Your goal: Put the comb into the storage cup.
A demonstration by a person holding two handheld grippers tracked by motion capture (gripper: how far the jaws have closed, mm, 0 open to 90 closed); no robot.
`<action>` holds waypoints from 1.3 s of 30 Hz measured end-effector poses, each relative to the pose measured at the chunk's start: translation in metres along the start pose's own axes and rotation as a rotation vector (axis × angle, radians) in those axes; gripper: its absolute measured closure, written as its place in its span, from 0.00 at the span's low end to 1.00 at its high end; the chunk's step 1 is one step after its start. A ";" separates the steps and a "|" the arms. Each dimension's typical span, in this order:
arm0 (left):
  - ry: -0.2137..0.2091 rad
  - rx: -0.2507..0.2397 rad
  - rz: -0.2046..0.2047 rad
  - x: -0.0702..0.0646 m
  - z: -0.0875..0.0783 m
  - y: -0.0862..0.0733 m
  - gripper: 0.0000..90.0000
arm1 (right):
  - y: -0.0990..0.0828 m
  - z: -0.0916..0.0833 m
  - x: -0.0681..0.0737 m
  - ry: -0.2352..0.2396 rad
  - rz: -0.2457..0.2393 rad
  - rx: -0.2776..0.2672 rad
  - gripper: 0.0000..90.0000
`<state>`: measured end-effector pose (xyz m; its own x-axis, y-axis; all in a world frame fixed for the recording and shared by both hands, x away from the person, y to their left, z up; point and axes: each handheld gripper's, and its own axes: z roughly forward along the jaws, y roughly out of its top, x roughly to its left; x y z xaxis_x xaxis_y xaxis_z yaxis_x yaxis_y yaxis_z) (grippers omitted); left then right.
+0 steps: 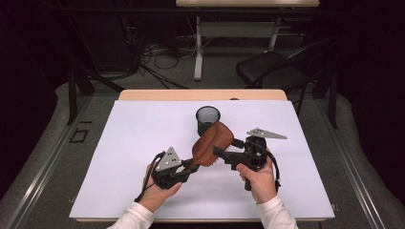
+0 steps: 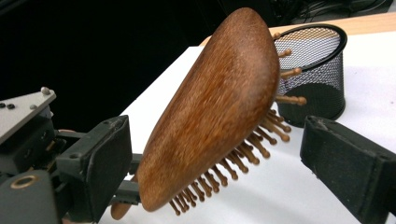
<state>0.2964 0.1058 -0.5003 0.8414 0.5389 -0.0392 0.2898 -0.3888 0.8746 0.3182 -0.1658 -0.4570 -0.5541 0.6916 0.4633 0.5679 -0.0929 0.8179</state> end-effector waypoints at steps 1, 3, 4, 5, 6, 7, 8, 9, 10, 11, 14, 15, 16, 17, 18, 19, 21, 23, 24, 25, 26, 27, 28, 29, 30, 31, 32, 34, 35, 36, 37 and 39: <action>-0.002 0.001 0.003 -0.001 0.000 0.000 0.81 | 0.000 0.000 -0.001 0.007 0.006 -0.001 0.11; -0.005 0.001 0.009 -0.002 0.001 0.000 0.81 | -0.001 0.001 -0.001 0.004 0.007 0.006 0.12; -0.007 0.000 0.010 -0.002 0.002 0.000 0.81 | -0.001 0.001 -0.001 0.003 0.009 0.011 0.12; -0.009 0.000 0.008 -0.003 0.002 0.000 0.81 | -0.001 0.002 -0.001 0.003 0.012 0.013 0.13; -0.011 -0.001 0.008 -0.004 0.002 0.000 0.81 | -0.001 0.003 -0.001 0.004 0.010 0.013 0.13; -0.012 -0.001 0.011 -0.004 0.002 0.000 0.81 | -0.002 0.003 -0.002 0.005 0.010 0.017 0.13; -0.014 -0.001 0.015 -0.005 0.002 0.000 0.81 | -0.002 0.003 -0.002 0.005 0.012 0.020 0.13; -0.015 -0.001 0.016 -0.005 0.002 0.000 0.81 | -0.002 0.004 -0.002 0.008 0.018 0.020 0.13; -0.019 -0.002 0.016 -0.006 0.002 0.000 0.81 | -0.002 0.004 -0.002 0.008 0.020 0.022 0.13; -0.020 -0.003 0.017 -0.007 0.002 0.000 0.81 | -0.002 0.004 -0.002 0.010 0.022 0.022 0.13; -0.025 -0.004 0.023 -0.008 0.003 0.000 0.81 | -0.003 0.005 -0.003 0.019 0.032 0.024 0.14; -0.027 -0.003 0.027 -0.009 0.003 0.000 0.81 | -0.003 0.005 -0.003 0.020 0.034 0.022 0.15; -0.029 -0.002 0.027 -0.010 0.004 0.000 0.81 | -0.003 0.005 -0.003 0.020 0.035 0.021 0.16; -0.030 -0.003 0.025 -0.010 0.004 0.000 0.81 | -0.003 0.005 -0.004 0.021 0.038 0.021 0.16; -0.032 -0.001 0.032 -0.010 0.004 0.000 0.81 | -0.003 0.005 -0.004 0.021 0.039 0.022 0.16; -0.033 -0.001 0.031 -0.011 0.005 0.000 0.81 | -0.003 0.005 -0.004 0.024 0.040 0.022 0.16; -0.037 0.000 0.031 -0.012 0.005 0.000 0.81 | -0.003 0.005 -0.004 0.028 0.041 0.027 0.16; -0.037 0.000 0.031 -0.013 0.006 0.000 0.81 | -0.003 0.006 -0.005 0.032 0.042 0.030 0.16; -0.038 0.001 0.033 -0.013 0.006 0.000 0.81 | -0.004 0.006 -0.005 0.034 0.048 0.032 0.16; -0.039 0.001 0.036 -0.014 0.006 0.000 0.81 | -0.004 0.007 -0.005 0.035 0.047 0.033 0.16; -0.040 0.001 0.035 -0.014 0.006 -0.001 0.81 | -0.004 0.007 -0.005 0.035 0.048 0.036 0.17; -0.041 0.000 0.034 -0.014 0.007 -0.001 0.81 | -0.004 0.008 -0.006 0.037 0.048 0.039 0.17; -0.042 -0.002 0.032 -0.015 0.007 -0.001 0.81 | -0.004 0.008 -0.006 0.039 0.049 0.042 0.17; -0.043 -0.002 0.032 -0.015 0.007 -0.001 0.81 | -0.004 0.008 -0.006 0.039 0.049 0.044 0.17; -0.042 -0.001 0.035 -0.015 0.007 -0.001 0.81 | -0.005 0.008 -0.006 0.039 0.051 0.043 0.19; -0.043 -0.001 0.036 -0.015 0.008 -0.001 0.81 | -0.005 0.008 -0.006 0.039 0.052 0.044 0.20; -0.044 -0.001 0.036 -0.015 0.008 -0.002 0.81 | -0.005 0.008 -0.006 0.039 0.055 0.040 0.21; -0.045 -0.001 0.035 -0.016 0.008 -0.002 0.81 | -0.005 0.008 -0.008 0.043 0.068 0.043 0.23; -0.046 -0.001 0.035 -0.016 0.008 -0.002 0.81 | -0.005 0.008 -0.008 0.043 0.073 0.046 0.23; -0.044 -0.001 0.038 -0.016 0.009 -0.002 0.81 | -0.005 0.008 -0.009 0.045 0.079 0.046 0.25; -0.045 0.000 0.038 -0.016 0.009 -0.002 0.81 | -0.005 0.008 -0.009 0.047 0.084 0.047 0.28; -0.046 0.001 0.035 -0.016 0.009 -0.003 0.81 | -0.005 0.009 -0.010 0.055 0.089 0.055 0.29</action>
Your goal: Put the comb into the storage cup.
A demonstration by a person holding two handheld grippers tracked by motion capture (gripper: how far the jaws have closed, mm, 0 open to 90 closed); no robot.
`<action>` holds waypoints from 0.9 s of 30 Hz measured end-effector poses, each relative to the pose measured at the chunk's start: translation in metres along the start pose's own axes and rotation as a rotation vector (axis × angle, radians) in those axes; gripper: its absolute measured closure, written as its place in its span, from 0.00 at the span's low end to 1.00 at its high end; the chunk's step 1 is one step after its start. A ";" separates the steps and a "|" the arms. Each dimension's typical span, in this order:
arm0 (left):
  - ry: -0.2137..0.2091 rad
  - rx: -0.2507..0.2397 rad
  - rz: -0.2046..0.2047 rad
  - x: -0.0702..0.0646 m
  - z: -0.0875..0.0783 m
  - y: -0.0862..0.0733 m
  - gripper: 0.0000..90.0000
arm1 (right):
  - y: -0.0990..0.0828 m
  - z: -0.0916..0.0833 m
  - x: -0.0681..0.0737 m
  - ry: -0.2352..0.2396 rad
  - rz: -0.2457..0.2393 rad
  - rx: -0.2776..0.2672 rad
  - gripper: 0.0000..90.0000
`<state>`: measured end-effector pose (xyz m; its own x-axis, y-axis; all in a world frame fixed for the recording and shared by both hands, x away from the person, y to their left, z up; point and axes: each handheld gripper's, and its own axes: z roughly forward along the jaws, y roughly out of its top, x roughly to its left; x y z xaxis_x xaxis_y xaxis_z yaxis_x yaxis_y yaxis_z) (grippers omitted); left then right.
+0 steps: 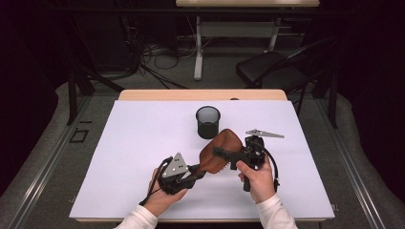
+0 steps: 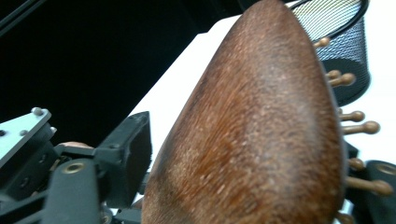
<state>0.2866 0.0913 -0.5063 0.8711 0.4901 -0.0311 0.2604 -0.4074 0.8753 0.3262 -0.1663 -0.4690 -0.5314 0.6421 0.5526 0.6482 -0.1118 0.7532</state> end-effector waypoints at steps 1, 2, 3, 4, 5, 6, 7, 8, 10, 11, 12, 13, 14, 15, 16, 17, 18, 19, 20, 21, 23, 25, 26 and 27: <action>-0.002 0.000 -0.002 0.000 0.000 0.000 0.81 | 0.000 0.000 0.000 -0.001 0.001 0.000 0.30; -0.002 0.000 -0.002 0.000 0.000 0.000 0.81 | 0.000 0.000 0.000 -0.001 0.003 -0.001 0.30; -0.003 0.000 -0.002 0.000 0.000 0.000 0.81 | 0.000 0.000 -0.001 0.000 0.003 -0.001 0.30; -0.004 0.000 -0.003 0.000 0.000 0.000 0.81 | 0.000 0.000 -0.001 0.001 0.004 -0.001 0.30; -0.003 0.000 -0.002 0.000 0.000 0.000 0.81 | 0.000 0.000 -0.001 0.002 0.004 -0.003 0.30; -0.003 -0.001 -0.002 0.000 0.000 0.000 0.81 | 0.000 0.000 -0.001 0.003 0.005 -0.003 0.30; -0.004 -0.002 -0.002 0.001 0.000 0.000 0.81 | 0.000 0.000 -0.001 0.007 0.005 -0.003 0.31; -0.004 -0.002 -0.001 0.000 0.000 0.000 0.81 | 0.000 0.000 -0.001 0.007 0.015 -0.003 0.31; -0.004 -0.002 -0.001 0.000 0.000 -0.001 0.81 | 0.000 -0.001 -0.002 0.014 0.031 -0.007 0.32; -0.004 -0.001 -0.002 0.000 0.000 -0.001 0.81 | -0.001 -0.001 -0.003 0.014 0.033 -0.009 0.33; -0.004 -0.001 -0.002 0.000 0.000 -0.001 0.81 | -0.001 -0.001 -0.003 0.013 0.040 -0.010 0.34; -0.005 -0.001 -0.002 0.000 0.000 -0.001 0.81 | -0.001 -0.002 -0.004 0.010 0.050 -0.015 0.35; -0.005 -0.001 -0.002 0.001 0.000 -0.001 0.81 | -0.001 -0.002 -0.005 0.014 0.055 -0.018 0.36; -0.006 -0.001 -0.003 0.001 0.000 -0.001 0.81 | -0.001 -0.002 -0.005 0.016 0.060 -0.019 0.37; -0.005 -0.001 -0.003 0.001 0.000 -0.001 0.81 | -0.001 -0.002 -0.006 0.017 0.066 -0.022 0.39; -0.004 0.000 -0.002 0.001 0.000 -0.001 0.81 | -0.001 -0.002 -0.006 0.020 0.071 -0.022 0.39; -0.006 -0.001 -0.004 0.001 0.000 -0.001 0.81 | -0.001 -0.002 -0.007 0.023 0.074 -0.023 0.40; -0.006 -0.001 -0.006 0.001 0.001 -0.001 0.81 | -0.001 -0.002 -0.008 0.028 0.080 -0.024 0.40; -0.007 -0.001 -0.007 0.001 0.001 -0.002 0.81 | -0.002 -0.002 -0.008 0.030 0.079 -0.024 0.40; -0.009 0.000 -0.007 0.001 0.001 -0.002 0.81 | -0.002 -0.002 -0.009 0.034 0.079 -0.023 0.40; -0.011 0.000 -0.009 0.002 0.001 -0.002 0.81 | -0.002 -0.002 -0.009 0.037 0.087 -0.018 0.41; -0.013 0.000 -0.009 0.002 0.001 -0.003 0.81 | -0.002 -0.002 -0.010 0.045 0.099 -0.018 0.42; -0.014 -0.002 -0.008 0.002 0.001 -0.003 0.81 | -0.002 -0.002 -0.011 0.048 0.103 -0.019 0.42; -0.013 -0.001 -0.009 0.002 0.001 -0.003 0.81 | -0.002 -0.002 -0.012 0.053 0.109 -0.023 0.43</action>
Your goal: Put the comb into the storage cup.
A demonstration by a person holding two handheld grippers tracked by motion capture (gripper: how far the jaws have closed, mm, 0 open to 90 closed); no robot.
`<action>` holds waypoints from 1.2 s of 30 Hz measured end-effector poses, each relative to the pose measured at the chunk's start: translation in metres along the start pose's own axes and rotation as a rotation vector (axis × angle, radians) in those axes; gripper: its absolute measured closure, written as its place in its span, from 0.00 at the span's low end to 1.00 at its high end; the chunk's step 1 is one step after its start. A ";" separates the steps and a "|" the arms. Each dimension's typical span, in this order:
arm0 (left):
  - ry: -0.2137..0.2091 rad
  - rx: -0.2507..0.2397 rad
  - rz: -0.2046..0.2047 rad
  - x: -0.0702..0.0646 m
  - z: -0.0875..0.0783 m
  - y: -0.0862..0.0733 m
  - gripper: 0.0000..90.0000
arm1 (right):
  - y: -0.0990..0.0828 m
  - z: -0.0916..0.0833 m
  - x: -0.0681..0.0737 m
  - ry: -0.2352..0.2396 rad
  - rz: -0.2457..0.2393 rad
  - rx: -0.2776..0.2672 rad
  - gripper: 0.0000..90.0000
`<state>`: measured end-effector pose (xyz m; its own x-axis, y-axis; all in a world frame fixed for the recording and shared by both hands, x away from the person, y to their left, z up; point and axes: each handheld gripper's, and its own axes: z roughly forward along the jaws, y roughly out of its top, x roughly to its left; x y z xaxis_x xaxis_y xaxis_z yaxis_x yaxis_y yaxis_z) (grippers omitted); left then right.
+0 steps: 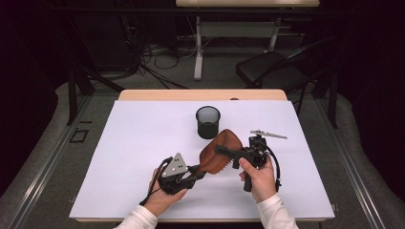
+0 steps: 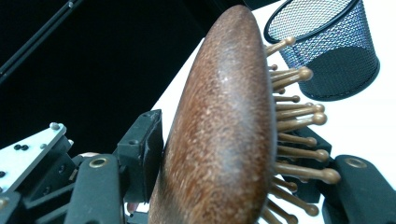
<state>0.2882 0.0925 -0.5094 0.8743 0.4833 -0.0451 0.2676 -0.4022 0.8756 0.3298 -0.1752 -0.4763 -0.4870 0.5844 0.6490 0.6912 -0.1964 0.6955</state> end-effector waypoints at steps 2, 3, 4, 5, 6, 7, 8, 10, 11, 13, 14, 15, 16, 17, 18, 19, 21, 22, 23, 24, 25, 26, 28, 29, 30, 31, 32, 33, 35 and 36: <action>0.001 0.000 0.001 0.000 0.000 0.000 0.81 | 0.000 0.000 -0.001 0.005 0.012 -0.006 0.43; 0.000 0.000 0.001 0.000 0.000 0.000 0.81 | -0.001 0.000 -0.001 0.007 0.016 -0.007 0.43; -0.001 -0.001 0.001 0.000 0.000 0.000 0.81 | -0.001 0.000 -0.001 0.007 0.019 -0.007 0.44; -0.001 -0.002 0.003 0.000 0.000 0.000 0.81 | -0.001 0.000 -0.001 0.009 0.025 -0.011 0.44; -0.003 -0.002 0.003 0.000 0.000 0.000 0.81 | -0.001 0.000 -0.001 0.012 0.028 -0.014 0.44; -0.003 -0.002 0.004 0.000 0.000 0.000 0.81 | -0.001 0.000 -0.001 0.012 0.032 -0.015 0.44; -0.003 -0.002 0.004 0.000 0.000 0.000 0.81 | -0.001 -0.001 -0.001 0.011 0.035 -0.015 0.44; -0.004 -0.002 0.000 0.001 0.000 0.000 0.81 | -0.002 -0.001 0.000 0.008 0.038 -0.019 0.45; -0.003 -0.004 0.003 0.001 0.000 0.000 0.81 | -0.002 0.000 0.000 0.005 0.037 -0.021 0.45; -0.005 -0.003 0.003 0.001 0.000 0.000 0.81 | -0.002 0.000 0.000 0.008 0.043 -0.022 0.45; -0.005 -0.002 0.002 0.001 0.000 -0.001 0.81 | -0.002 0.000 0.000 0.005 0.046 -0.019 0.45; -0.005 -0.001 0.003 0.001 0.000 -0.001 0.81 | -0.002 0.000 0.000 0.004 0.048 -0.017 0.45; -0.005 0.000 0.004 0.001 0.000 -0.001 0.81 | -0.002 0.000 0.000 0.003 0.051 -0.015 0.45; -0.006 0.000 0.003 0.001 0.000 -0.001 0.81 | -0.003 0.000 -0.001 0.004 0.056 -0.014 0.45; -0.007 0.003 0.003 0.001 0.000 -0.001 0.81 | -0.003 0.000 -0.001 0.005 0.060 -0.015 0.45; -0.006 0.002 0.004 0.001 0.000 -0.001 0.81 | -0.003 0.000 -0.001 0.002 0.069 -0.016 0.46; -0.006 0.000 0.005 0.002 0.000 -0.001 0.81 | -0.004 0.000 -0.002 0.010 0.081 -0.028 0.46; -0.007 0.000 0.006 0.002 0.000 -0.001 0.81 | -0.004 0.000 -0.002 0.011 0.082 -0.032 0.47; -0.007 0.000 0.008 0.002 0.000 -0.001 0.81 | -0.004 0.000 -0.002 0.013 0.085 -0.033 0.47; -0.007 0.000 0.009 0.002 0.000 -0.001 0.81 | -0.004 0.000 -0.002 0.014 0.085 -0.032 0.47; -0.006 0.001 0.010 0.002 0.000 -0.002 0.81 | -0.004 0.000 -0.002 0.016 0.084 -0.031 0.47; -0.007 0.002 0.011 0.002 0.000 -0.002 0.81 | -0.005 0.000 -0.002 0.021 0.088 -0.033 0.48; -0.009 0.001 0.013 0.002 0.000 -0.002 0.81 | -0.005 0.000 -0.003 0.027 0.096 -0.030 0.48; -0.011 0.002 0.011 0.002 0.000 -0.002 0.81 | -0.005 0.000 -0.003 0.033 0.098 -0.034 0.49; -0.011 0.002 0.011 0.002 0.000 -0.002 0.81 | -0.005 0.000 -0.003 0.035 0.099 -0.033 0.49; -0.013 0.003 0.012 0.002 0.000 -0.002 0.81 | -0.005 0.000 -0.003 0.036 0.100 -0.031 0.49; -0.013 0.003 0.014 0.002 0.000 -0.002 0.81 | -0.005 0.000 -0.004 0.039 0.100 -0.027 0.49; -0.012 0.003 0.014 0.002 0.000 -0.002 0.81 | -0.005 0.000 -0.004 0.041 0.103 -0.025 0.49; -0.012 0.004 0.017 0.002 0.000 -0.002 0.81 | -0.006 0.000 -0.004 0.047 0.114 -0.025 0.50; -0.011 0.005 0.018 0.002 0.000 -0.002 0.81 | -0.006 0.000 -0.005 0.049 0.111 -0.024 0.50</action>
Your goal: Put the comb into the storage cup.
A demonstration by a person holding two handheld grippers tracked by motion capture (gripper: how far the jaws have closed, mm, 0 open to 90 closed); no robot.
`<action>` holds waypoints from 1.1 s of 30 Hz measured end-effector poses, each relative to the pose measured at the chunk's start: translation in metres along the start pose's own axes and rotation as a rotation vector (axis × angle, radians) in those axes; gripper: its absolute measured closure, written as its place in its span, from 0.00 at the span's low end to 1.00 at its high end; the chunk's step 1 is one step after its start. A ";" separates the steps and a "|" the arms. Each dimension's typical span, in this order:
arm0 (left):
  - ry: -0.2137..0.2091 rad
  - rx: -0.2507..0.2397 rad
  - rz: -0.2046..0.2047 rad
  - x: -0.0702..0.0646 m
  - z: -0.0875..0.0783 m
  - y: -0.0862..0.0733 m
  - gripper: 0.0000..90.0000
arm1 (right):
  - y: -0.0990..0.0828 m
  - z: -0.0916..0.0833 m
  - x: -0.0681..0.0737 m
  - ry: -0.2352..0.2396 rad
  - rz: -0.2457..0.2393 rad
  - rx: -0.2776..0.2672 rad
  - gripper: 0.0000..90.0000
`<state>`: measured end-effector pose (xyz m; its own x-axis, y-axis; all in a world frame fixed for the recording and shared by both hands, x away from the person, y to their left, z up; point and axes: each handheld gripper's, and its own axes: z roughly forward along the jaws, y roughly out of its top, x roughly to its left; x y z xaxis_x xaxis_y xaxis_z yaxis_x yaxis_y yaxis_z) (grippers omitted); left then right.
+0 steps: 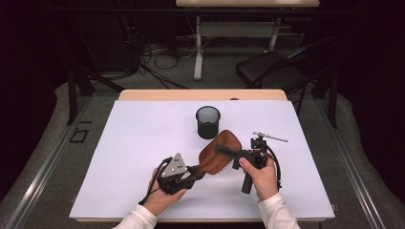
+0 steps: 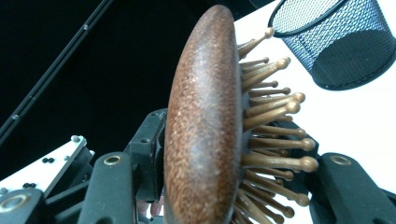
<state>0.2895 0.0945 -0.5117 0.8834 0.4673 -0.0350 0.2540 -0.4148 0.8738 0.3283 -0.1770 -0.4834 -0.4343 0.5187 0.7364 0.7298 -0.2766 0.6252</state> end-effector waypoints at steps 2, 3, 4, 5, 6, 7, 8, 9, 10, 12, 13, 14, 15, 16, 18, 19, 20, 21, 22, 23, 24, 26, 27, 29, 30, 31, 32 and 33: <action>0.000 -0.001 0.002 0.000 0.000 0.000 0.81 | 0.000 0.000 0.000 0.002 0.003 0.007 0.50; -0.001 0.000 0.002 0.000 0.001 0.000 0.81 | 0.000 0.000 -0.001 0.002 0.003 0.010 0.50; 0.000 0.001 0.002 0.000 0.001 -0.001 0.81 | 0.000 0.000 -0.001 0.001 0.005 0.010 0.50; 0.000 0.002 0.004 0.000 0.001 -0.001 0.81 | 0.000 0.000 -0.001 0.001 0.010 0.010 0.50; -0.001 0.003 0.005 0.000 0.001 -0.001 0.81 | 0.000 0.000 -0.001 0.000 0.015 0.011 0.50; -0.001 0.004 0.006 0.000 0.001 -0.001 0.81 | 0.000 -0.001 -0.002 0.001 0.022 0.014 0.50; -0.002 0.005 0.005 0.000 0.001 -0.001 0.81 | 0.000 -0.001 -0.002 0.002 0.026 0.017 0.51; -0.003 0.006 0.007 0.000 0.001 -0.001 0.81 | 0.000 -0.001 -0.002 0.002 0.034 0.017 0.51; -0.003 0.006 0.007 0.000 0.002 -0.001 0.81 | 0.000 -0.001 -0.002 0.002 0.036 0.018 0.51; -0.005 0.009 0.006 0.000 0.002 -0.002 0.81 | 0.000 -0.001 -0.003 0.004 0.046 0.026 0.52; -0.005 0.011 0.006 0.000 0.003 -0.002 0.81 | 0.000 -0.001 -0.003 0.004 0.049 0.030 0.52; -0.006 0.014 0.010 0.000 0.003 -0.002 0.81 | 0.000 -0.001 -0.004 0.006 0.052 0.034 0.52; -0.007 0.015 0.006 0.000 0.003 -0.002 0.81 | 0.000 -0.001 -0.004 0.005 0.059 0.043 0.52; -0.005 0.016 0.007 -0.001 0.004 -0.002 0.81 | 0.000 -0.001 -0.005 0.006 0.063 0.041 0.53; -0.006 0.020 0.007 -0.001 0.004 -0.003 0.81 | 0.000 -0.001 -0.005 0.009 0.067 0.039 0.53; -0.005 0.019 0.007 -0.001 0.005 -0.003 0.81 | 0.000 -0.001 -0.005 0.007 0.068 0.048 0.53; -0.006 0.020 0.007 -0.001 0.005 -0.003 0.81 | 0.000 -0.001 -0.005 0.008 0.070 0.049 0.53; -0.006 0.021 0.010 -0.001 0.005 -0.003 0.81 | 0.000 -0.001 -0.005 0.009 0.070 0.051 0.54; -0.006 0.021 0.011 -0.001 0.005 -0.003 0.81 | 0.000 -0.001 -0.005 0.010 0.071 0.053 0.54; -0.005 0.022 0.011 -0.001 0.005 -0.004 0.81 | 0.000 -0.001 -0.005 0.009 0.071 0.054 0.54; -0.004 0.023 0.009 -0.001 0.006 -0.004 0.81 | 0.000 -0.002 -0.006 0.008 0.072 0.056 0.54; -0.005 0.023 0.007 -0.001 0.007 -0.004 0.81 | 0.000 -0.002 -0.006 0.005 0.080 0.058 0.54; -0.003 0.023 0.006 -0.002 0.007 -0.004 0.81 | 0.000 -0.002 -0.006 0.004 0.082 0.060 0.55; -0.002 0.023 0.006 -0.002 0.007 -0.004 0.81 | 0.000 -0.002 -0.007 0.004 0.094 0.062 0.55; -0.002 0.023 0.007 -0.002 0.007 -0.004 0.81 | 0.000 -0.002 -0.007 0.004 0.100 0.063 0.55; -0.001 0.023 0.006 -0.002 0.007 -0.004 0.80 | 0.000 -0.002 -0.008 0.005 0.101 0.062 0.55; 0.000 0.023 0.006 -0.002 0.007 -0.004 0.80 | 0.000 -0.002 -0.008 0.005 0.101 0.063 0.55; 0.001 0.023 0.007 -0.002 0.007 -0.004 0.80 | 0.000 -0.002 -0.008 0.006 0.102 0.064 0.55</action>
<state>0.2897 0.0897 -0.5191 0.8847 0.4652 -0.0288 0.2571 -0.4356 0.8627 0.3306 -0.1829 -0.4893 -0.3588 0.4856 0.7971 0.8024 -0.2758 0.5292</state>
